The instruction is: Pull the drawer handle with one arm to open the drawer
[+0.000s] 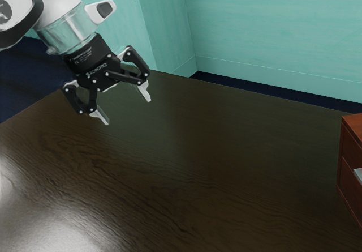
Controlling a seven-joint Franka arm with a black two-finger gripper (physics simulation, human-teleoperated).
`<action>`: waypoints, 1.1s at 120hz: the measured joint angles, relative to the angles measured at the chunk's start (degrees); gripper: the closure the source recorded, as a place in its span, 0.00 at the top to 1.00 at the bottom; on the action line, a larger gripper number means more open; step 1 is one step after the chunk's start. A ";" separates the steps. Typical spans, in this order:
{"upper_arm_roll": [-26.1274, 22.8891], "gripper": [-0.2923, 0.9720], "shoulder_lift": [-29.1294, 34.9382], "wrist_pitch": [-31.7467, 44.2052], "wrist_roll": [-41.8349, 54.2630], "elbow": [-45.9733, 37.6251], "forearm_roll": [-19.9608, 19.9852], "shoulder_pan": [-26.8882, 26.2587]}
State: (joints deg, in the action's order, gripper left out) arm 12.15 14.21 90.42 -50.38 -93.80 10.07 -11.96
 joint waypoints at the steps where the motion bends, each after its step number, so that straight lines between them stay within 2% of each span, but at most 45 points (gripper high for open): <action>1: -0.13 0.76 -0.32 0.27 -0.16 -0.05 0.02 -0.04; 18: -2.59 0.73 -5.13 5.14 -0.90 -0.21 1.27 -0.39; 37: -5.39 0.63 -6.90 8.26 -0.94 -0.35 2.21 -0.20; 52: -8.49 0.58 -6.71 9.47 -1.10 -0.11 4.60 -0.16; 64: -12.20 0.55 -8.31 11.43 -1.61 -2.21 7.03 -0.93; 97: -14.57 0.51 -10.07 22.29 -2.15 -5.26 13.43 0.23; 117: -19.11 0.49 -9.41 25.27 -2.96 -6.42 14.86 -0.39; 132: -22.08 0.48 -8.68 30.67 -4.15 -10.61 15.13 -1.50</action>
State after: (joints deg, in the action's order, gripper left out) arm -9.93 5.53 121.09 -54.52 -104.41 25.20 -13.45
